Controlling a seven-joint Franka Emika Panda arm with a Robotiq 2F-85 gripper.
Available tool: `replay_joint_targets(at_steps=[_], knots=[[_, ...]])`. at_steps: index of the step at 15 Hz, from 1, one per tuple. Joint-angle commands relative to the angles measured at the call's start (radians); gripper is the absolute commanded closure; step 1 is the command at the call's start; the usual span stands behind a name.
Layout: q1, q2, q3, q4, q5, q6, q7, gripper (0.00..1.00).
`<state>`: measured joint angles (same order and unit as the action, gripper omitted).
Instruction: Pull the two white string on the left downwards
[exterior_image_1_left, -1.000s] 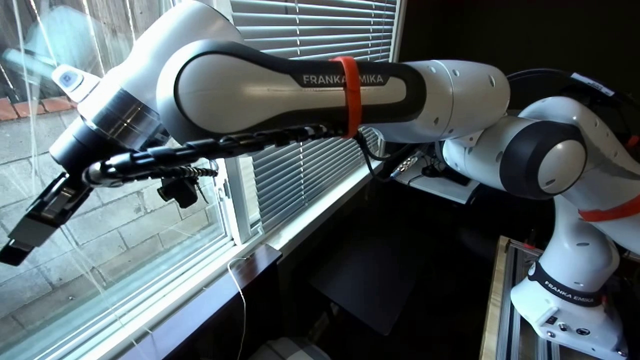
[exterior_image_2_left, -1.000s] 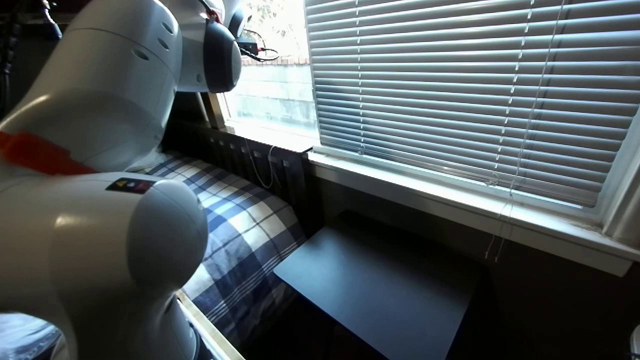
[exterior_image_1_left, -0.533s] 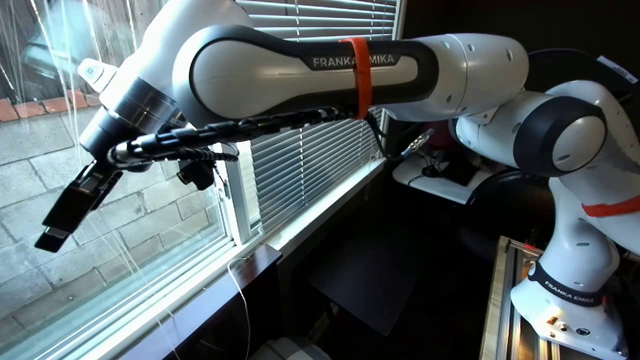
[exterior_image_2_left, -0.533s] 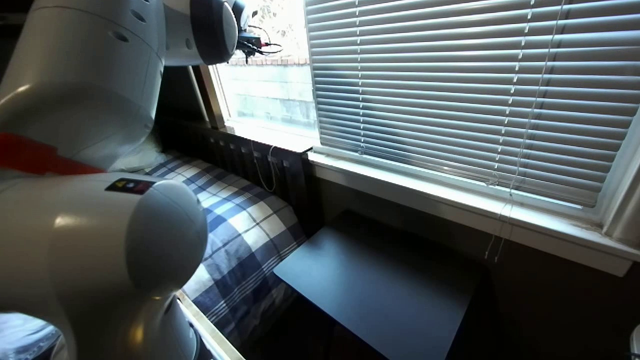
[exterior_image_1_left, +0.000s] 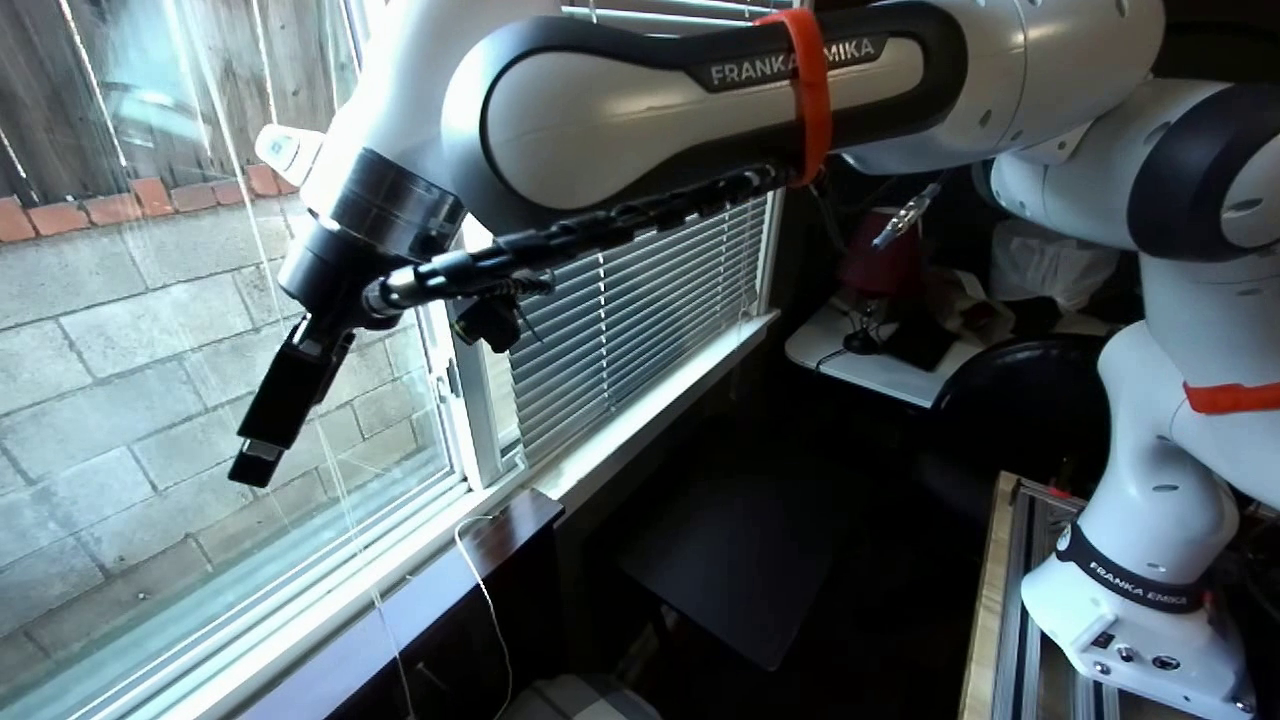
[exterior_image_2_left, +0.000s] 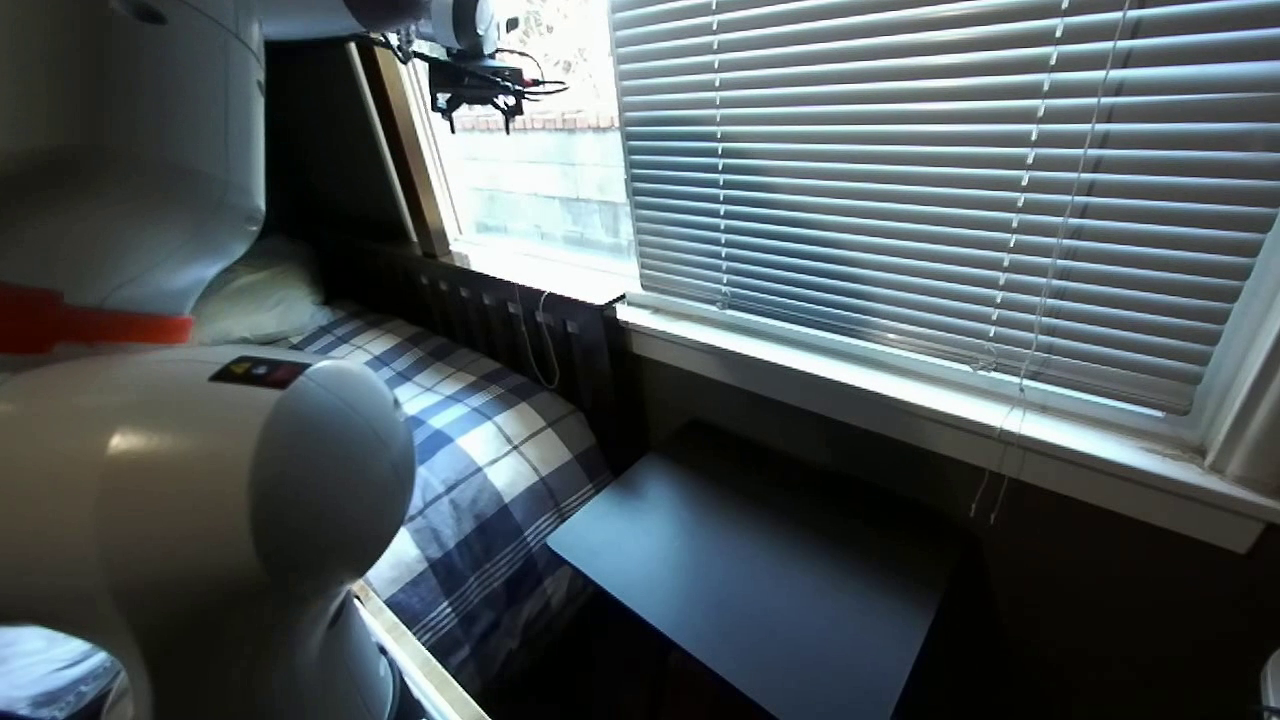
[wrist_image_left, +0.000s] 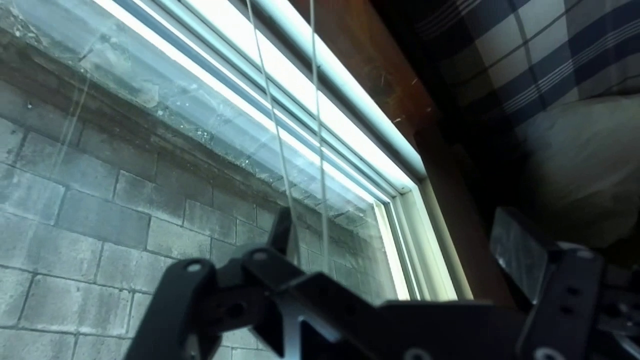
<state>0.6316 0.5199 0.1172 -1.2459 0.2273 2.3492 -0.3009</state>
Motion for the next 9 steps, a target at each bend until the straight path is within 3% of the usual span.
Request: replay_joint_targets(at_steps=[1, 7, 8, 9], knots=[[-0.003, -0.157, -0.011, -0.232, -0.004, 0.004, 0.012, 0.29], [-0.001, -0.263, -0.021, -0.385, -0.009, 0.002, 0.010, 0.77], [-0.078, -0.270, 0.069, -0.395, -0.053, 0.003, 0.034, 0.84], [-0.090, -0.282, 0.082, -0.412, -0.061, 0.002, 0.034, 0.93]])
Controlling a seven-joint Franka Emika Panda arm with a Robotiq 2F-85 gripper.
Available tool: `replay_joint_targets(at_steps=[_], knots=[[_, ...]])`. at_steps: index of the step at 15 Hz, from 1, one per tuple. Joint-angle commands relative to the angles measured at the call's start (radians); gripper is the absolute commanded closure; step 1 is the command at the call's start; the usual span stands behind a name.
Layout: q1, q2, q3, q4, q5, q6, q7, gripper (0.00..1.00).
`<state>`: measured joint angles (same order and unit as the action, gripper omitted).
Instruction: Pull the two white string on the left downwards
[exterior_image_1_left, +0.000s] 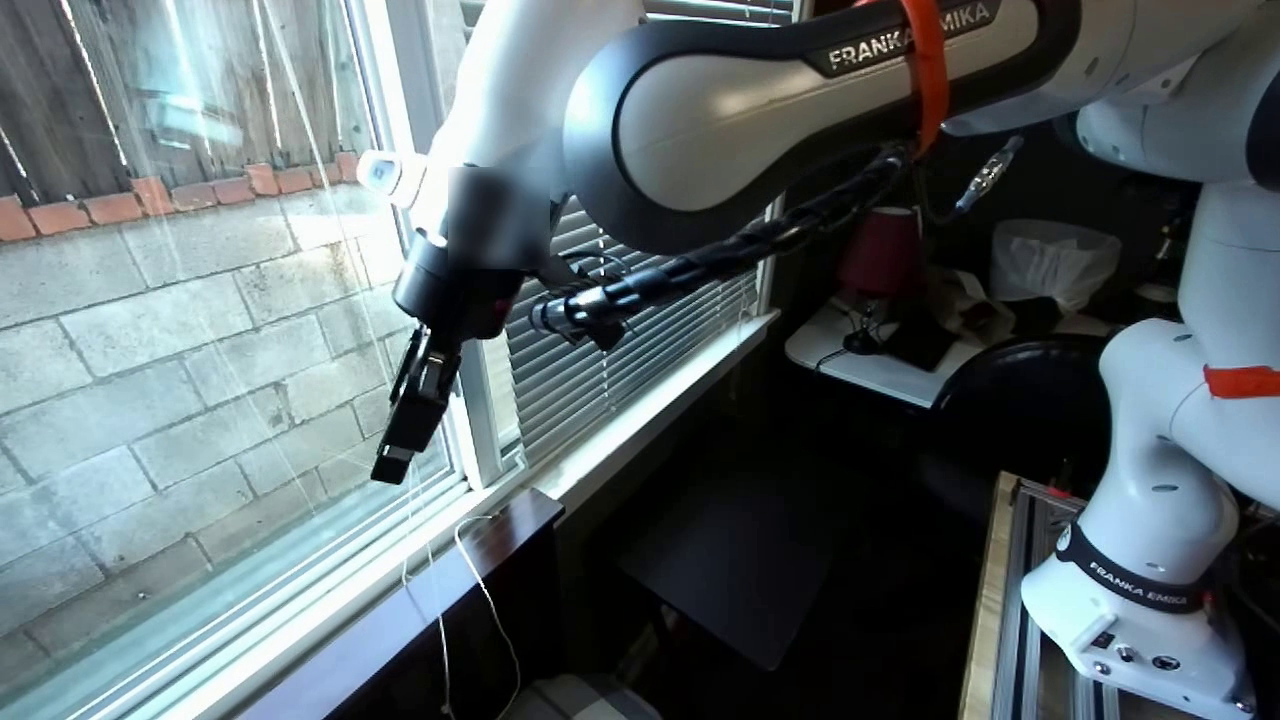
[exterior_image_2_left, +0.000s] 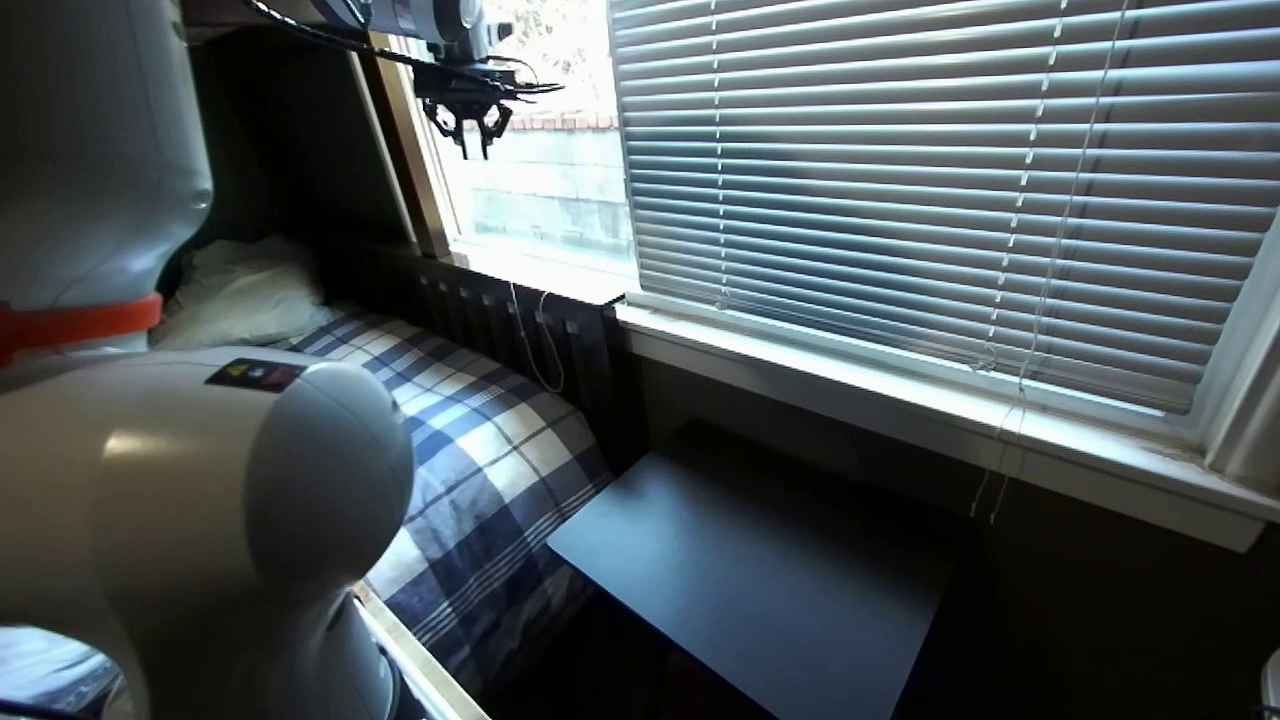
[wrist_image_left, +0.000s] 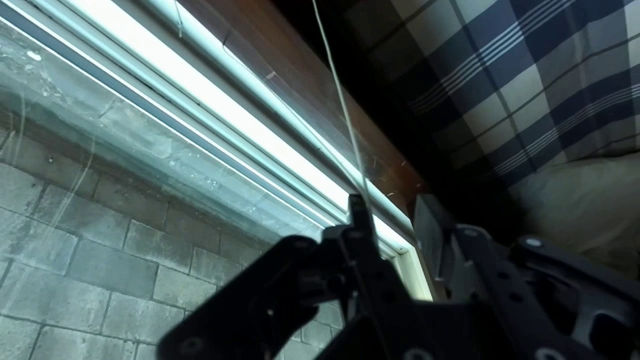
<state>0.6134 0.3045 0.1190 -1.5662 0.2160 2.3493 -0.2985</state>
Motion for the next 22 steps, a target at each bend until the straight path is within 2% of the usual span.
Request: replay_joint_targets(at_steps=[1, 6, 8, 11, 13, 16, 19, 21, 22], knots=[[-0.092, -0.074, 0.102, -0.102, -0.058, 0.003, 0.034, 0.99], [-0.167, -0.105, 0.182, -0.142, -0.066, 0.018, 0.028, 1.00], [-0.182, -0.096, 0.204, -0.143, -0.059, 0.124, 0.000, 1.00], [-0.184, -0.025, 0.233, -0.095, -0.075, 0.362, -0.008, 1.00], [-0.181, 0.033, 0.264, -0.052, -0.078, 0.474, -0.030, 1.00], [-0.133, 0.126, 0.270, 0.014, -0.104, 0.596, -0.108, 1.00], [-0.106, 0.236, 0.301, 0.113, -0.133, 0.615, -0.214, 1.00], [-0.089, 0.320, 0.328, 0.209, -0.158, 0.575, -0.299, 1.00], [-0.112, 0.367, 0.376, 0.257, -0.235, 0.556, -0.286, 1.00]])
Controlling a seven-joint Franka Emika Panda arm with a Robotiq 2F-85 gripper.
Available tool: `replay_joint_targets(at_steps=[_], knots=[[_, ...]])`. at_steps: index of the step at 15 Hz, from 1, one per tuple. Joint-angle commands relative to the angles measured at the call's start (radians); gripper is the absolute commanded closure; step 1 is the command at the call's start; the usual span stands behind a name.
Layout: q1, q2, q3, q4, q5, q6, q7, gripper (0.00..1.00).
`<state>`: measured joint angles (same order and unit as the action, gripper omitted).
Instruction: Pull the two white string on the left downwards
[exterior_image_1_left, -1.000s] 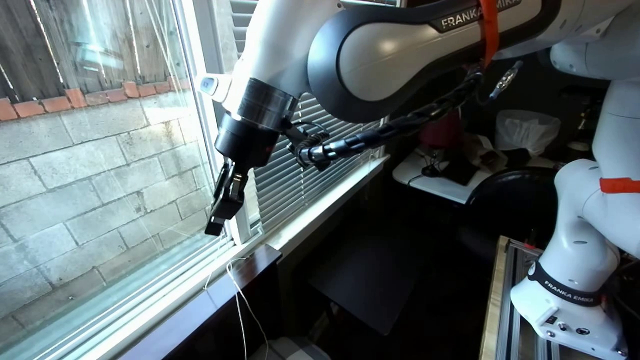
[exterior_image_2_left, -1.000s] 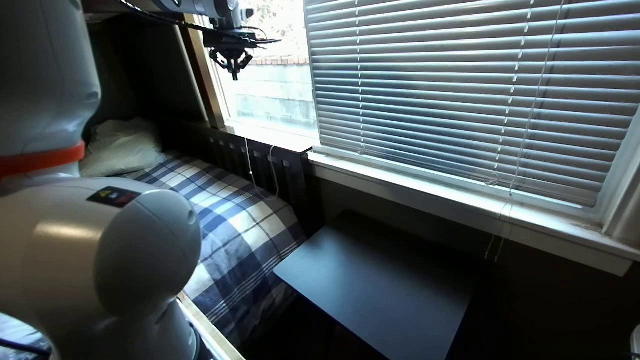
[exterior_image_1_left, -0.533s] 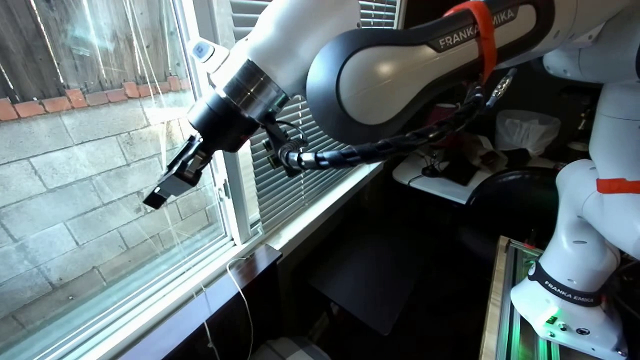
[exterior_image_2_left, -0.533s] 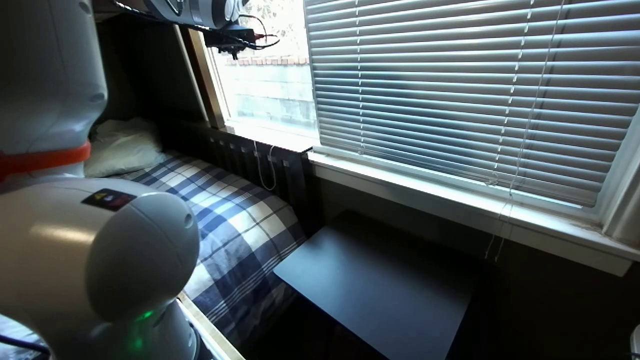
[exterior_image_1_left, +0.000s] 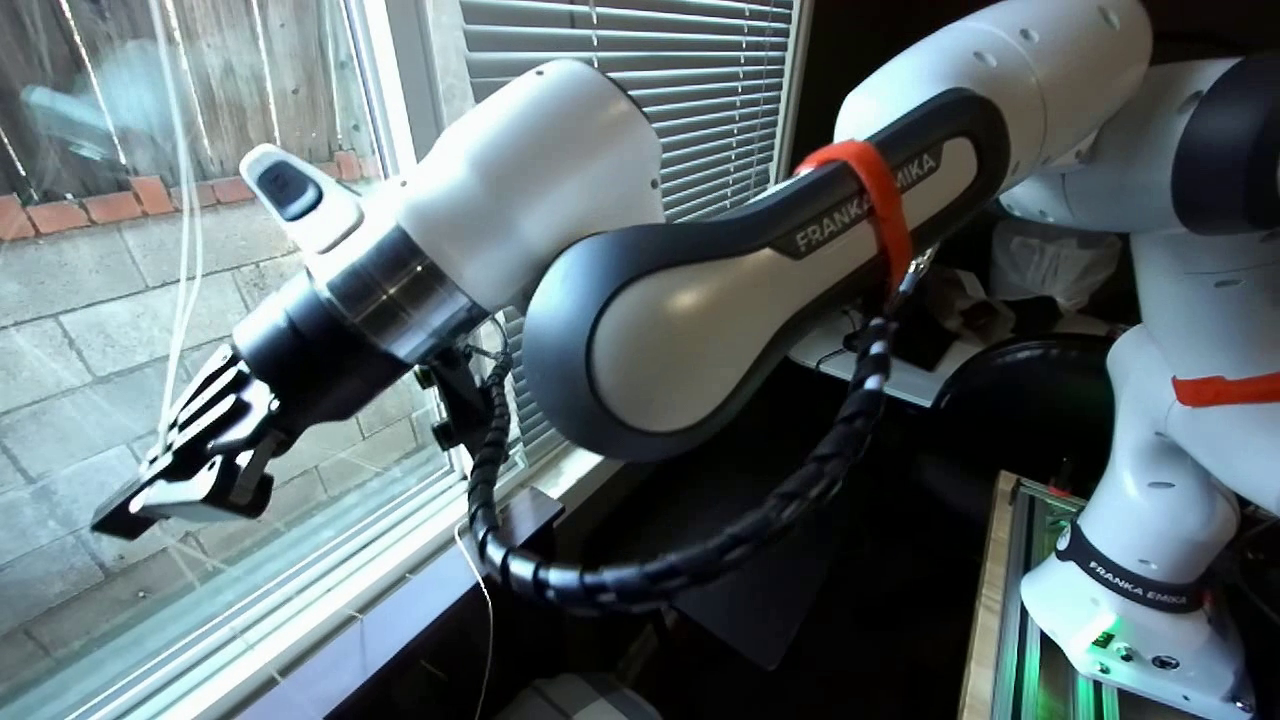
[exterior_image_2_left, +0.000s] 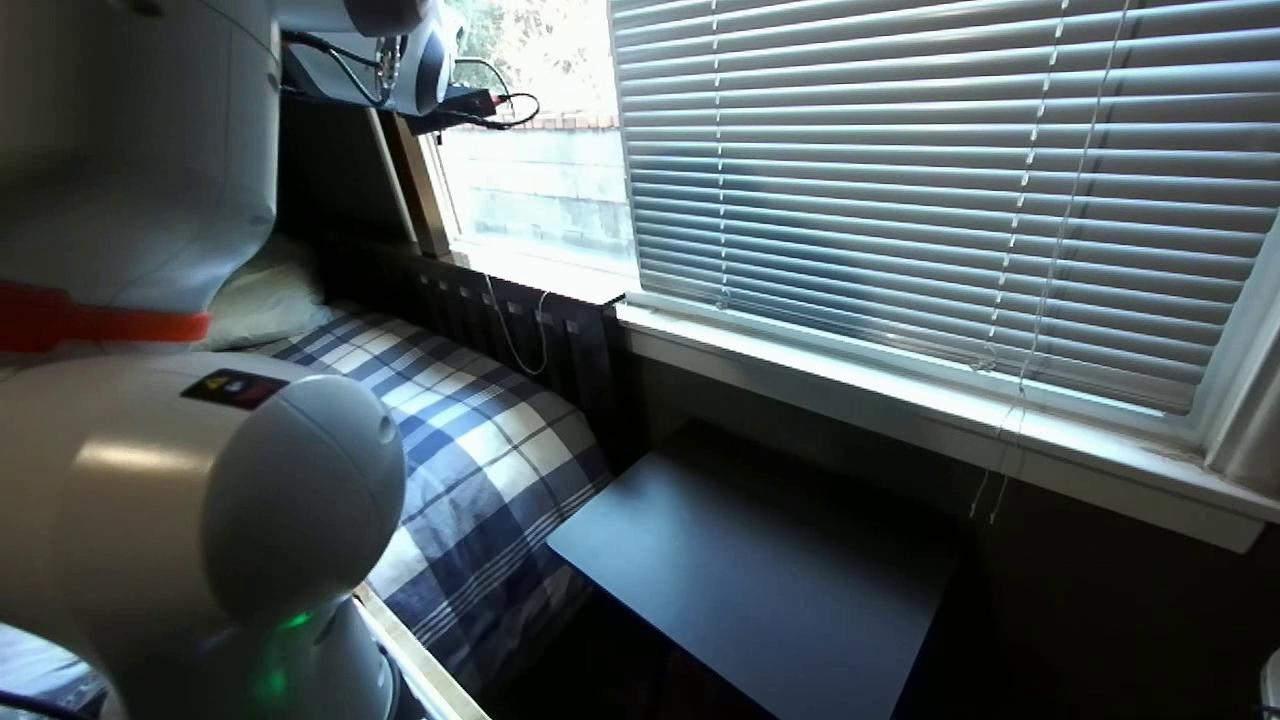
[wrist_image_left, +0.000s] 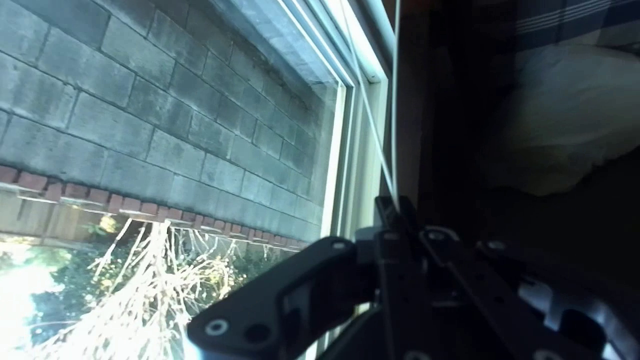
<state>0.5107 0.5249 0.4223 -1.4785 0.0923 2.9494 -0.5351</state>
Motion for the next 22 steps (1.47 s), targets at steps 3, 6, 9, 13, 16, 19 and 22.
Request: replay_joint_targets(at_steps=[3, 6, 9, 13, 16, 19, 22], knots=[[0.018, 0.261, 0.114, 0.310, -0.183, -0.106, -0.114, 1.00], [0.057, 0.349, 0.121, 0.454, -0.184, -0.171, -0.188, 1.00], [0.097, 0.427, 0.119, 0.595, -0.176, -0.236, -0.239, 1.00], [0.133, 0.493, 0.132, 0.711, -0.169, -0.399, -0.306, 1.00], [0.162, 0.497, 0.087, 0.781, -0.128, -0.427, -0.302, 1.00], [0.159, 0.499, 0.073, 0.833, -0.151, -0.333, -0.251, 1.00], [0.139, 0.469, 0.045, 0.829, -0.145, -0.221, -0.190, 1.00]])
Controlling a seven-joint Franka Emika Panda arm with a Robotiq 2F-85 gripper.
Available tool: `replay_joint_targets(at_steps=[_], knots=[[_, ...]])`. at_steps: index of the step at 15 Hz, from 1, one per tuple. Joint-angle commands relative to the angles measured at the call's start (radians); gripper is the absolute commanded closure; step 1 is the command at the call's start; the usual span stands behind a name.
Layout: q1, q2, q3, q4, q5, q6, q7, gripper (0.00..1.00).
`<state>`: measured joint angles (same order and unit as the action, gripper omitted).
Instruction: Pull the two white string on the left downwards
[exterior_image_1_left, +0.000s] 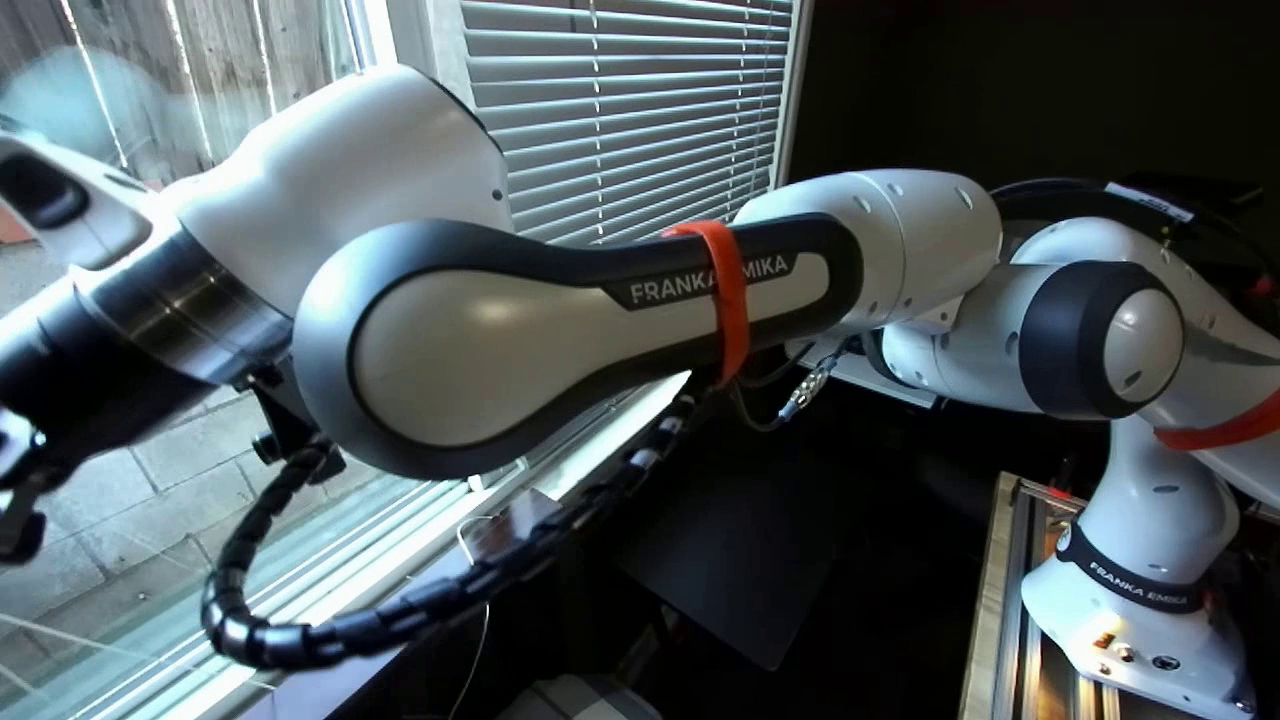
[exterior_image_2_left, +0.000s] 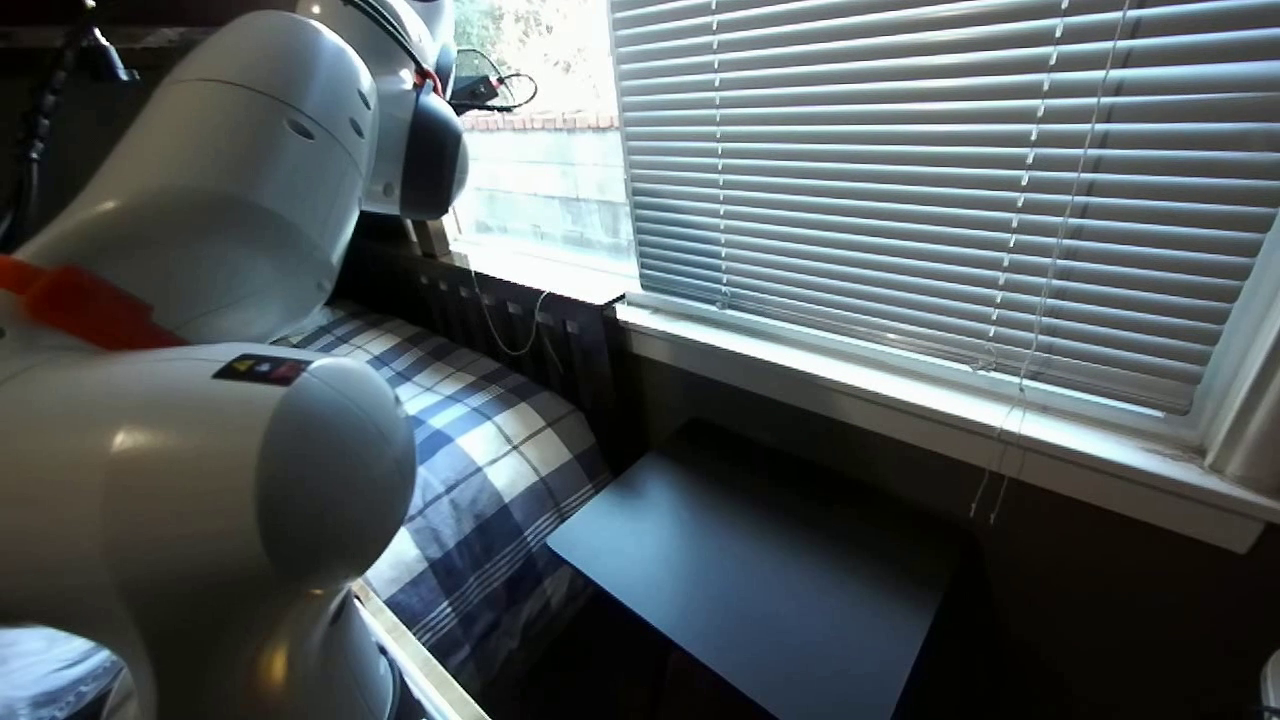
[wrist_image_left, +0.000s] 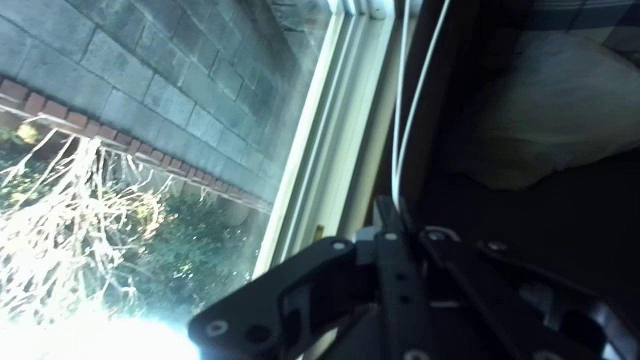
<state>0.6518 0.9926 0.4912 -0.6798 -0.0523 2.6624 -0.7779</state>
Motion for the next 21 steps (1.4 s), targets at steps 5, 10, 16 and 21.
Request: replay_joint_targets(at_steps=[5, 10, 16, 21], knots=[[-0.046, -0.073, -0.030, -0.031, 0.010, 0.125, 0.129, 1.00], [-0.091, -0.180, -0.015, -0.141, 0.018, 0.107, 0.166, 1.00], [-0.206, -0.368, 0.052, -0.392, 0.081, 0.062, 0.192, 1.00], [-0.331, -0.535, 0.124, -0.596, 0.201, -0.017, 0.199, 1.00]])
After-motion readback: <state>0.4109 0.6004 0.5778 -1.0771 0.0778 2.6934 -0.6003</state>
